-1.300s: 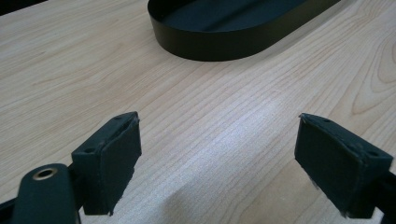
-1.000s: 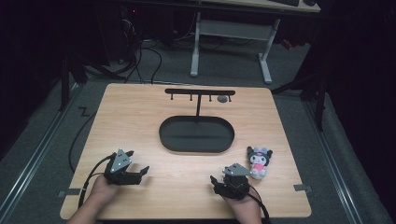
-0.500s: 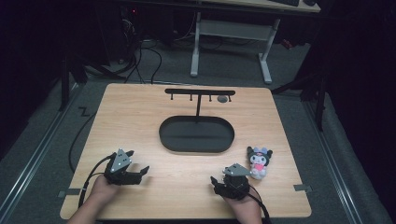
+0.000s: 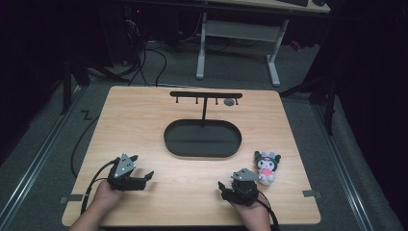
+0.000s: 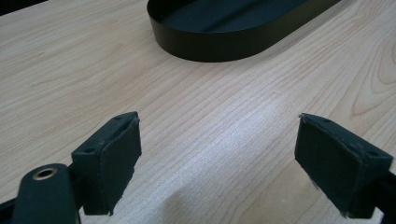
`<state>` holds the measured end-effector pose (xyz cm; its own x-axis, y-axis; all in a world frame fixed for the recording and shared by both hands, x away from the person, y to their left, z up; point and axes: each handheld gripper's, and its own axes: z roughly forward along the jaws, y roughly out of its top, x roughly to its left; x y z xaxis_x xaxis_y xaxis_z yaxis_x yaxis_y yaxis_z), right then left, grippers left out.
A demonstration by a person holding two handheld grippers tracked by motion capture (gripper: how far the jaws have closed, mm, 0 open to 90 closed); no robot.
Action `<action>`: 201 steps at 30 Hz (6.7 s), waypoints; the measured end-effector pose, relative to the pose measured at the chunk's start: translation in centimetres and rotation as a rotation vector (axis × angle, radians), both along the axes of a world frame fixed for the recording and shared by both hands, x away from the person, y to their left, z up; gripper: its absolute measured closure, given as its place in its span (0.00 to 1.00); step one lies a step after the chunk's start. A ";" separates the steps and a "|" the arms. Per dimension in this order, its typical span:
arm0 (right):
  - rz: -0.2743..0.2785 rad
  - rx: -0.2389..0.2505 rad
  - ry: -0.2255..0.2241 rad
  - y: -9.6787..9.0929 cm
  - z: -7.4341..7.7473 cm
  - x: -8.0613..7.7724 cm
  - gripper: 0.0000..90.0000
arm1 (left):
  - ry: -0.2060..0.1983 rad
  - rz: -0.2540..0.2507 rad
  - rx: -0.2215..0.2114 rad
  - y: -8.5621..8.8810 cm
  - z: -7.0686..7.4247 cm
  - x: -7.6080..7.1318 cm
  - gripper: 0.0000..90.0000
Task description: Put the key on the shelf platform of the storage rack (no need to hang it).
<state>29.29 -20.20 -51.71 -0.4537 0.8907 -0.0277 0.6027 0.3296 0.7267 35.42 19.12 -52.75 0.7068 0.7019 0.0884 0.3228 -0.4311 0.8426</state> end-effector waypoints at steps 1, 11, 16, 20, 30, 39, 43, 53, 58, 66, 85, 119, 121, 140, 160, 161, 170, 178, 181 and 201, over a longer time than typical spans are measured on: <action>-0.003 -0.002 0.001 -0.1 0.0 0.0 0.34 | 0.001 0.000 0.000 0.0 0.0 0.0 0.17; -0.031 0.002 -0.001 -1.2 0.5 0.0 0.33 | 0.002 -0.001 -0.001 0.0 0.0 0.0 0.17; -0.050 0.012 -0.010 -1.9 0.8 -0.1 0.33 | 0.002 0.000 -0.001 0.0 0.0 0.0 0.17; -0.068 0.024 -0.021 -2.6 1.2 -0.2 0.33 | 0.002 0.000 -0.001 0.0 0.0 0.0 0.17; -0.119 0.049 -0.049 -4.6 2.1 -0.4 0.33 | 0.003 0.000 -0.002 0.0 0.0 0.0 0.17; -0.174 0.070 -0.080 -6.7 2.9 -0.7 0.33 | 0.002 -0.001 -0.003 0.0 0.0 0.0 0.17; -0.205 0.080 -0.087 -7.6 3.2 -0.9 0.33 | 0.003 0.000 -0.002 0.1 0.0 0.0 0.17; -0.253 0.090 -0.104 -9.3 3.6 -1.2 0.33 | 0.003 0.000 -0.003 0.1 0.0 0.0 0.17; -0.267 0.096 -0.104 -9.7 3.6 -1.3 0.33 | 0.003 0.000 -0.002 0.1 0.0 0.0 0.17; -0.299 0.124 -0.089 -10.1 3.8 -1.2 0.27 | 0.002 0.000 0.004 0.0 0.0 0.0 0.17; -0.368 0.016 0.160 -9.8 3.9 0.8 0.17 | 0.005 -0.004 -0.009 0.1 0.0 0.1 0.17; -0.377 -0.118 0.566 -9.4 5.1 6.0 0.25 | 0.003 -0.005 -0.006 0.1 0.0 0.0 0.17; -0.383 -0.111 0.583 -9.4 5.0 6.1 0.26 | 0.004 -0.004 -0.006 0.1 0.0 0.0 0.17; -0.408 -0.117 0.585 -9.3 4.6 6.9 0.50 | 0.004 -0.005 0.002 0.0 0.0 -0.1 0.17; -0.366 -0.148 0.519 -8.8 7.3 6.5 0.55 | 0.005 -0.004 0.002 0.0 0.0 -0.1 0.17; -0.363 -0.147 0.517 -8.7 7.5 6.5 0.55 | 0.005 -0.004 0.003 0.0 0.0 -0.1 0.17; -0.328 -0.130 0.473 -7.4 9.5 7.2 0.55 | 0.006 -0.003 0.001 0.0 0.0 0.0 0.17; -0.295 -0.141 0.448 -5.8 10.6 8.3 0.55 | 0.006 -0.004 -0.001 0.0 0.0 0.0 0.17; -0.283 -0.144 0.443 -5.1 10.6 8.8 0.55 | 0.006 -0.005 -0.002 0.1 0.0 0.0 0.17; -0.184 -0.155 0.419 -0.1 10.2 12.3 0.55 | 0.007 -0.007 -0.006 0.1 0.1 0.0 0.17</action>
